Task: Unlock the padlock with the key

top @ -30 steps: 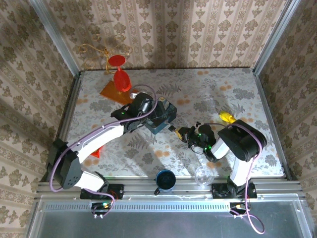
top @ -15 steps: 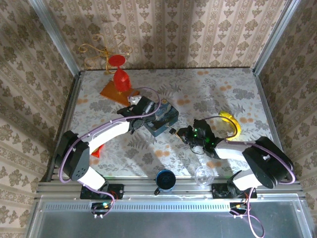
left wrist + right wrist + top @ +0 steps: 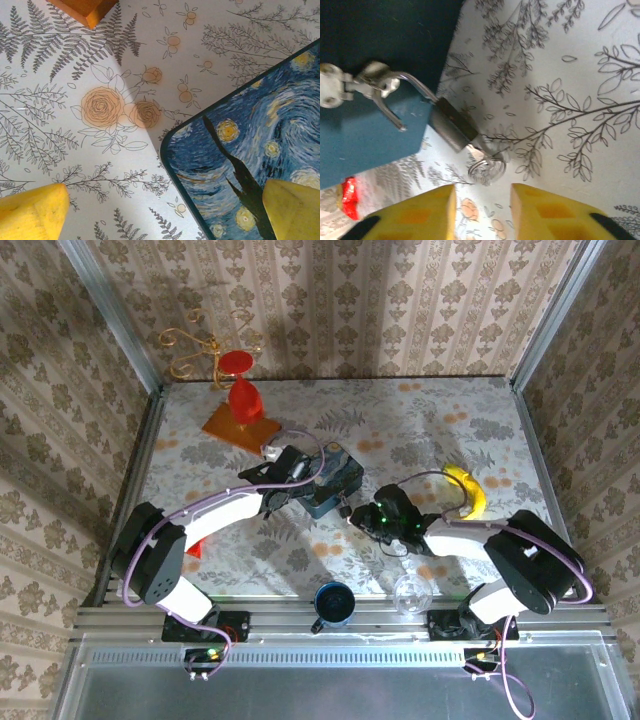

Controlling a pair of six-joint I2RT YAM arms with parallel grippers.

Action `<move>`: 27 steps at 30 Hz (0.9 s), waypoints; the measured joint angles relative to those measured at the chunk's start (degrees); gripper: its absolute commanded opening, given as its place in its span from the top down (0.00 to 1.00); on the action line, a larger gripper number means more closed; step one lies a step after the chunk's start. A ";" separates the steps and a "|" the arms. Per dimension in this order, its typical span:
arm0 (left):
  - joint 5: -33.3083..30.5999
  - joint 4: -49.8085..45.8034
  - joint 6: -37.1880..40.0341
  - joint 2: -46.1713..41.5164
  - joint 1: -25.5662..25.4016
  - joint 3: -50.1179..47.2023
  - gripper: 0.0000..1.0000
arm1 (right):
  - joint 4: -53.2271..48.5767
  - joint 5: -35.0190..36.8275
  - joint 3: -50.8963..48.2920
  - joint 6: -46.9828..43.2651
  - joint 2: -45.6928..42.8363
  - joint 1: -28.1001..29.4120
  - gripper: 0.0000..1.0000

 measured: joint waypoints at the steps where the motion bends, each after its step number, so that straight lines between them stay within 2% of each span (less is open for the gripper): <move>1: 0.13 0.11 0.00 0.00 0.00 0.00 0.00 | -0.09 0.07 0.00 -0.04 0.24 0.15 0.60; 7: 0.20 0.33 0.59 -0.02 0.00 -0.22 0.00 | -2.95 1.31 1.29 -1.57 -0.59 0.31 0.58; 14: 0.11 0.39 4.96 -2.05 -0.15 -1.79 0.00 | -9.25 2.51 4.39 -10.25 -7.50 -0.66 0.57; 18: 0.04 1.44 7.17 -5.75 -0.15 -3.87 0.00 | -11.02 -1.07 7.10 -17.40 -8.50 -4.94 0.63; 21: 0.90 3.87 7.52 -7.34 -0.15 -6.01 0.00 | -12.26 -4.70 8.81 -22.29 -7.72 -8.35 0.64; 27: 3.26 8.85 7.48 -5.84 -0.15 -9.29 0.00 | -14.23 -10.43 13.22 -29.49 -2.10 -9.90 0.66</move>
